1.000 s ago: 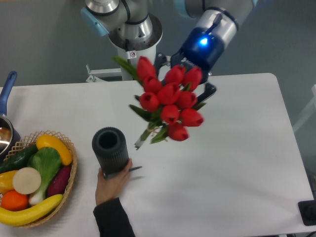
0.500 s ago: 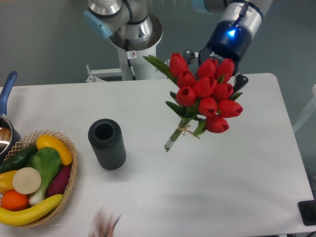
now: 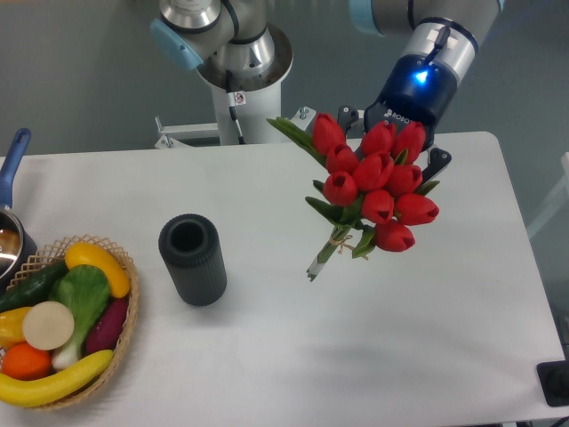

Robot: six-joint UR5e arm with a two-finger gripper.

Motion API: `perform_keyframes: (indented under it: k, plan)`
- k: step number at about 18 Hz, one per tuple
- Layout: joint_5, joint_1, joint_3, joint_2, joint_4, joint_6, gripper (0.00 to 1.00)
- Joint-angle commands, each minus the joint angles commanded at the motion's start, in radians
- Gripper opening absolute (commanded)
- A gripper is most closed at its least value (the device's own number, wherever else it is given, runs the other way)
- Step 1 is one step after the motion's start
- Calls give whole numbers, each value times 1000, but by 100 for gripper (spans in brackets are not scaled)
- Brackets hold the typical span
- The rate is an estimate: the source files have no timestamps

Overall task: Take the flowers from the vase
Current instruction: 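Raise the tulip bouquet higher, carrying it away from the vase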

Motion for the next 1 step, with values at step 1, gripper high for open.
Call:
perform_keyframes:
  k: [1]
  plan:
    - [0, 0, 0, 2, 0, 0, 47]
